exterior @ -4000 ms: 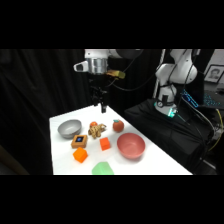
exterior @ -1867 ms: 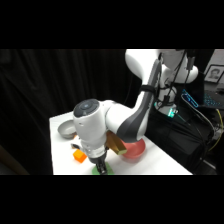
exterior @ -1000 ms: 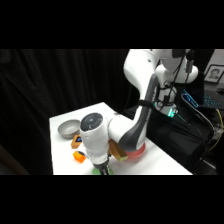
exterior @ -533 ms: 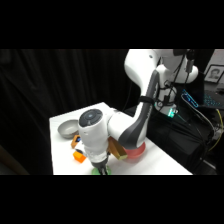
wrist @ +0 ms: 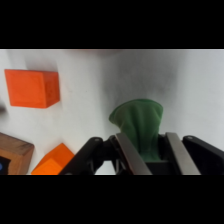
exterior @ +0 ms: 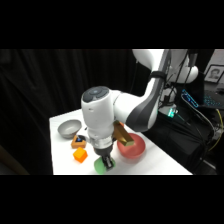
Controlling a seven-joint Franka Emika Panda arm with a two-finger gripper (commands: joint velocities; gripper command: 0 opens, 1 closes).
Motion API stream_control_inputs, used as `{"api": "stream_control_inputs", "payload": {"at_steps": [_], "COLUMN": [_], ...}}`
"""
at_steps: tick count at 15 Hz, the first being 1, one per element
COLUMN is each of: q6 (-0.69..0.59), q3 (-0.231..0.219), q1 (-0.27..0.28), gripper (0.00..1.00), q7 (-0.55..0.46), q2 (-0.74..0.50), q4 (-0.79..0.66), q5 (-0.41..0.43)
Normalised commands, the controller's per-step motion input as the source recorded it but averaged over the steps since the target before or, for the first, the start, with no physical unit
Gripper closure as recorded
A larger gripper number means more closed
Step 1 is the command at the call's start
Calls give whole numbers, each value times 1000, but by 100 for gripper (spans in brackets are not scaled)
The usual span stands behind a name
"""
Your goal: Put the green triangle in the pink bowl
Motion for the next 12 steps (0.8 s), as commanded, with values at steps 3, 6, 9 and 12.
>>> {"api": "stream_control_inputs", "payload": {"at_steps": [3, 6, 9, 12], "q6": [47, 142, 189, 267], "q3": [0, 59, 91, 90], "q1": [17, -55, -86, -109], "gripper": [94, 94, 94, 94], "q7": [70, 75, 132, 169], "q2": [-782, -691, -562, -298], "q4": [-840, -791, -662, -444], "q5": [-53, -8, -8, -76]}}
